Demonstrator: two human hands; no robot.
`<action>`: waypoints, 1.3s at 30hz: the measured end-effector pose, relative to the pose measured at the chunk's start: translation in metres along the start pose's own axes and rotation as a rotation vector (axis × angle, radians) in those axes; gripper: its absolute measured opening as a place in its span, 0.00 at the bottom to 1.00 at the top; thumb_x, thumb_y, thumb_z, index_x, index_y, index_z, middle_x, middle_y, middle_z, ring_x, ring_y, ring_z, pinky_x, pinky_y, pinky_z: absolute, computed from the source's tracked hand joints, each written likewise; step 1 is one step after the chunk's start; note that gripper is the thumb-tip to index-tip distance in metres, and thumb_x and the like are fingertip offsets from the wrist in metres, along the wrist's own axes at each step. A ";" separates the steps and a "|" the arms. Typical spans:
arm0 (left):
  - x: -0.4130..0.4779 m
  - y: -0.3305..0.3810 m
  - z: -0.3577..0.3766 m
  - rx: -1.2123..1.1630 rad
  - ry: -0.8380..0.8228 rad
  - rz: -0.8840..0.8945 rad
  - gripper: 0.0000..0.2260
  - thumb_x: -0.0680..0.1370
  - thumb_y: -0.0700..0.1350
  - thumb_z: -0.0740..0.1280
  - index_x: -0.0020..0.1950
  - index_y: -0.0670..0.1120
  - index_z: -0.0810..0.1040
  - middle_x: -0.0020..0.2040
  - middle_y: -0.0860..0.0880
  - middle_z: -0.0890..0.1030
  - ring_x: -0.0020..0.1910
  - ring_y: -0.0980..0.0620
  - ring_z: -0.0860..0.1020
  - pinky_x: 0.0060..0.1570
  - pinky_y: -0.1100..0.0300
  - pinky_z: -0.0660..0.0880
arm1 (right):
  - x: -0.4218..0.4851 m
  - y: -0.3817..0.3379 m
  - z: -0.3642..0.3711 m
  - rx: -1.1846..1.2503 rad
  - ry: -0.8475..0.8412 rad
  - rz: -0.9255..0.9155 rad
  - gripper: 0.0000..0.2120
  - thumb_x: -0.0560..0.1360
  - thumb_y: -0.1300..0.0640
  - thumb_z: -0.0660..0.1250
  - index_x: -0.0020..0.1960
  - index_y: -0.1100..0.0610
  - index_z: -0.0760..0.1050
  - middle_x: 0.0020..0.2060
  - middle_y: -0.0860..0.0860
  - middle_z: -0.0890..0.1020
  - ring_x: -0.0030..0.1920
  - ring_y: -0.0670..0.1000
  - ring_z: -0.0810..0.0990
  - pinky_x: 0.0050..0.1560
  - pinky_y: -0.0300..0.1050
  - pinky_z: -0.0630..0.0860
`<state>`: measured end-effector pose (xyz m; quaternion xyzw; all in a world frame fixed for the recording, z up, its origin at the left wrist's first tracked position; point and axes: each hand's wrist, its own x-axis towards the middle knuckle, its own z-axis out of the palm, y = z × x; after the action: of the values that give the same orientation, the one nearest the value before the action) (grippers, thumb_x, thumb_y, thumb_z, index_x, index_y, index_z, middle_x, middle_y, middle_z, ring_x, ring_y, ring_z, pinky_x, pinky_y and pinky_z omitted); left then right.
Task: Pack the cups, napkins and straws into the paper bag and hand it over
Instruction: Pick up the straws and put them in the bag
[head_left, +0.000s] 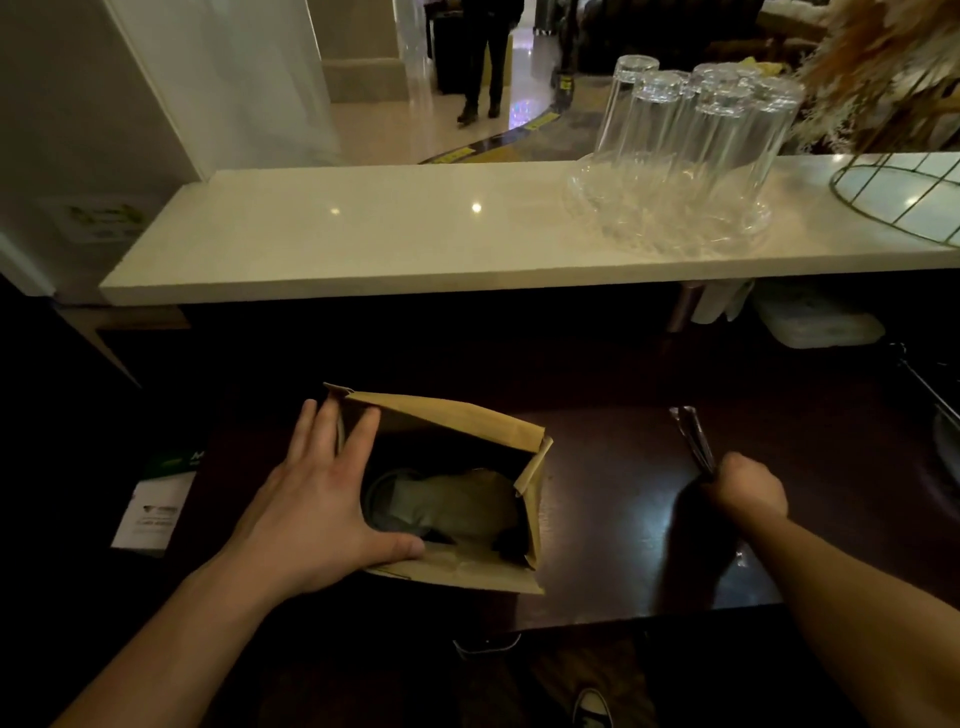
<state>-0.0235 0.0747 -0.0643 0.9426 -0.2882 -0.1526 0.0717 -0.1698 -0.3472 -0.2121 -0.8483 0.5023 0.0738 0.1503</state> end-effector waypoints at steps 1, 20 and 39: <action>0.000 0.000 0.000 -0.002 -0.002 0.001 0.60 0.59 0.75 0.67 0.77 0.56 0.33 0.77 0.49 0.30 0.74 0.51 0.28 0.74 0.44 0.52 | -0.001 -0.002 -0.002 0.008 -0.006 -0.002 0.06 0.75 0.57 0.67 0.47 0.59 0.72 0.38 0.55 0.76 0.37 0.54 0.76 0.39 0.50 0.76; 0.007 -0.013 -0.006 -0.153 -0.034 0.055 0.59 0.59 0.74 0.69 0.76 0.60 0.33 0.76 0.55 0.27 0.73 0.54 0.26 0.73 0.39 0.54 | -0.185 -0.168 -0.171 0.999 -0.023 -0.952 0.05 0.73 0.67 0.69 0.46 0.59 0.78 0.41 0.54 0.85 0.33 0.50 0.82 0.38 0.43 0.81; 0.016 -0.036 0.001 -0.311 -0.013 0.118 0.61 0.60 0.63 0.78 0.76 0.60 0.34 0.77 0.59 0.32 0.73 0.57 0.28 0.76 0.44 0.49 | -0.210 -0.221 -0.070 -0.607 0.030 -1.156 0.08 0.78 0.61 0.61 0.56 0.58 0.74 0.46 0.55 0.81 0.44 0.57 0.81 0.42 0.51 0.81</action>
<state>0.0076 0.0948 -0.0769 0.9006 -0.3163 -0.1970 0.2238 -0.0805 -0.0966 -0.0478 -0.9874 -0.0758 0.1080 -0.0875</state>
